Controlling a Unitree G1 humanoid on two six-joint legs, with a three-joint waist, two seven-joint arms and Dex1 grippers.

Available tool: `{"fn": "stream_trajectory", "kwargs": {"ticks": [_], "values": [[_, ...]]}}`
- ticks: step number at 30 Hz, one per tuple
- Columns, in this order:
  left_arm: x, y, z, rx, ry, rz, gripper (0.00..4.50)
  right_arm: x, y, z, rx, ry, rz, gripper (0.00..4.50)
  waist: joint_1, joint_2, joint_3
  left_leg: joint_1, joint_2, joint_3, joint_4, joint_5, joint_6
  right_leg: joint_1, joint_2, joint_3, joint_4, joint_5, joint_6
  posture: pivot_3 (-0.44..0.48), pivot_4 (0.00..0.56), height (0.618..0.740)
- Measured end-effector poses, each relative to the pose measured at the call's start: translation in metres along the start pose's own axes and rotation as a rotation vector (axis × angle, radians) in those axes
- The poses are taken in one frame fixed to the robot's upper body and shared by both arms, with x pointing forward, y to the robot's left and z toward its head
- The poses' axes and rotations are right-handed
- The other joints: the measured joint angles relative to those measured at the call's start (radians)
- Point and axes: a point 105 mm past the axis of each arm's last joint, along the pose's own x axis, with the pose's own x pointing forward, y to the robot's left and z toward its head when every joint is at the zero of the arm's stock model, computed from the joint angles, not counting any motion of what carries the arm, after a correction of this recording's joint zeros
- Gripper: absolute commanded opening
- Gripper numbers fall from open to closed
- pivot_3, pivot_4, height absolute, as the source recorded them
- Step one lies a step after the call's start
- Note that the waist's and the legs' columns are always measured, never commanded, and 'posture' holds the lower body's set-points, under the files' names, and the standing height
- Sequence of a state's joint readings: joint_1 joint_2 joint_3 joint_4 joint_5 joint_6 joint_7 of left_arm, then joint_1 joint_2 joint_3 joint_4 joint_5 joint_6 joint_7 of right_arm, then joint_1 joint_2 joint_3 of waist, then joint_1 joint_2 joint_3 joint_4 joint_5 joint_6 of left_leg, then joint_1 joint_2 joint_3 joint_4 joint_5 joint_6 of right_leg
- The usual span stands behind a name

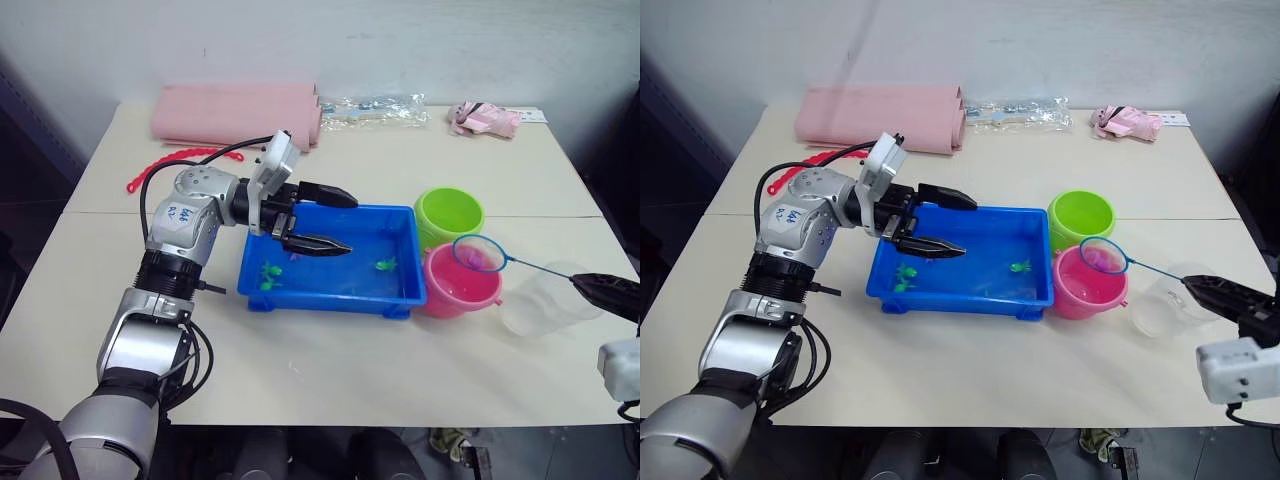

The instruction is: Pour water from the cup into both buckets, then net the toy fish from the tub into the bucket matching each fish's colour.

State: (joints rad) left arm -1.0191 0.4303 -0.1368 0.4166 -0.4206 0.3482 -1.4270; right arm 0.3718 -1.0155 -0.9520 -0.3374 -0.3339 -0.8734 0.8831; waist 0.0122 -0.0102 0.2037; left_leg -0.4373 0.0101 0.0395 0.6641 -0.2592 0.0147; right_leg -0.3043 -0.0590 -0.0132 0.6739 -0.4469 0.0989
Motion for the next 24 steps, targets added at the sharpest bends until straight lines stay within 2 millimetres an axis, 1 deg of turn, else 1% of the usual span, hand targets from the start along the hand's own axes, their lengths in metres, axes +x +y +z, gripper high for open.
{"fn": "stream_trajectory", "kwargs": {"ticks": [2,7,12,13,14,15,17,18,20,21,22,24], "values": [[0.0,0.001,0.001,0.0,0.0,-0.003,4.4,-0.001,-0.001,-0.001,-0.03,0.0,-0.019,0.0,-0.002,0.0,0.0,0.0,0.0,0.0,0.0,0.0,0.0,0.0,0.0,0.0,0.0,0.0,0.0,0.0,0.15,0.74],[-0.001,0.002,-0.001,-0.004,0.009,0.006,4.4,-0.002,0.003,0.004,-0.077,-0.041,0.006,0.0,-0.007,0.0,0.0,0.0,0.0,0.0,0.0,0.0,0.0,0.0,0.0,0.0,0.0,0.0,0.0,0.0,0.15,0.74],[-0.003,0.002,-0.003,0.013,0.029,0.014,4.4,-0.004,-0.011,-0.014,0.112,0.018,-0.094,0.0,-0.013,0.0,0.0,0.0,0.0,0.0,0.0,0.0,0.0,0.0,0.0,0.0,0.0,0.0,0.0,0.0,0.15,0.74],[-0.006,0.002,-0.007,0.017,0.05,0.023,4.4,-0.003,-0.015,-0.014,0.191,0.003,-0.106,0.0,-0.013,0.0,0.0,0.001,0.0,0.0,0.0,0.0,0.0,0.0,0.0,0.0,0.0,0.0,0.0,0.0,0.15,0.74],[-0.013,0.001,-0.015,0.018,0.088,0.042,4.4,0.002,-0.021,-0.011,0.321,-0.03,-0.129,0.0,-0.016,0.0,0.0,0.001,0.001,0.0,-0.001,0.0,0.0,0.0,0.001,0.0,0.001,0.0,0.0,0.0,0.15,0.74],[-0.018,0.0,-0.02,0.011,0.112,0.056,4.4,0.005,-0.025,-0.008,0.41,-0.058,-0.144,0.0,-0.018,0.0,0.0,0.001,0.002,0.0,-0.001,0.0,-0.001,0.0,0.002,0.001,0.0,0.0,0.0,0.0,0.15,0.74],[-0.029,-0.002,-0.031,-0.018,0.149,0.091,4.4,0.02,-0.036,0.002,0.713,-0.144,-0.146,0.0,-0.019,0.0,0.0,0.001,0.003,-0.001,-0.001,0.001,-0.001,0.0,0.003,0.001,0.001,0.0,0.0,0.0,0.15,0.74],[-0.03,-0.002,-0.032,-0.02,0.152,0.094,4.4,0.022,-0.037,0.003,0.739,-0.15,-0.141,0.0,-0.017,0.0,0.0,0.001,0.003,-0.001,0.0,0.001,-0.001,0.0,0.003,0.001,0.002,0.0,0.0,0.0,0.15,0.74],[-0.038,-0.003,-0.034,-0.029,0.165,0.123,4.4,0.031,-0.043,0.009,0.877,-0.2,-0.123,0.0,-0.015,0.0,0.0,0.0,0.003,-0.002,0.0,0.001,-0.001,0.0,0.002,0.0,0.002,0.0,0.0,0.0,0.15,0.74],[-0.041,-0.003,-0.034,-0.032,0.17,0.135,4.4,0.034,-0.046,0.012,0.917,-0.218,-0.113,0.0,-0.015,0.0,0.0,0.0,0.003,-0.002,0.0,0.001,-0.001,0.0,0.002,0.001,0.002,0.0,0.0,0.0,0.15,0.74],[-0.047,-0.002,-0.035,-0.038,0.176,0.169,4.4,0.04,-0.051,0.018,0.998,-0.264,-0.097,0.0,-0.014,0.0,0.0,0.0,0.003,-0.003,0.001,0.001,-0.001,0.0,0.002,0.0,0.001,0.0,0.0,0.0,0.15,0.74],[-0.068,-0.006,-0.039,-0.059,0.192,0.268,4.4,0.058,-0.064,0.033,1.164,-0.387,-0.069,0.0,-0.014,0.0,0.0,0.0,0.002,-0.003,0.001,0.001,-0.001,0.0,0.001,0.0,0.001,0.0,0.0,0.0,0.15,0.74]]}}
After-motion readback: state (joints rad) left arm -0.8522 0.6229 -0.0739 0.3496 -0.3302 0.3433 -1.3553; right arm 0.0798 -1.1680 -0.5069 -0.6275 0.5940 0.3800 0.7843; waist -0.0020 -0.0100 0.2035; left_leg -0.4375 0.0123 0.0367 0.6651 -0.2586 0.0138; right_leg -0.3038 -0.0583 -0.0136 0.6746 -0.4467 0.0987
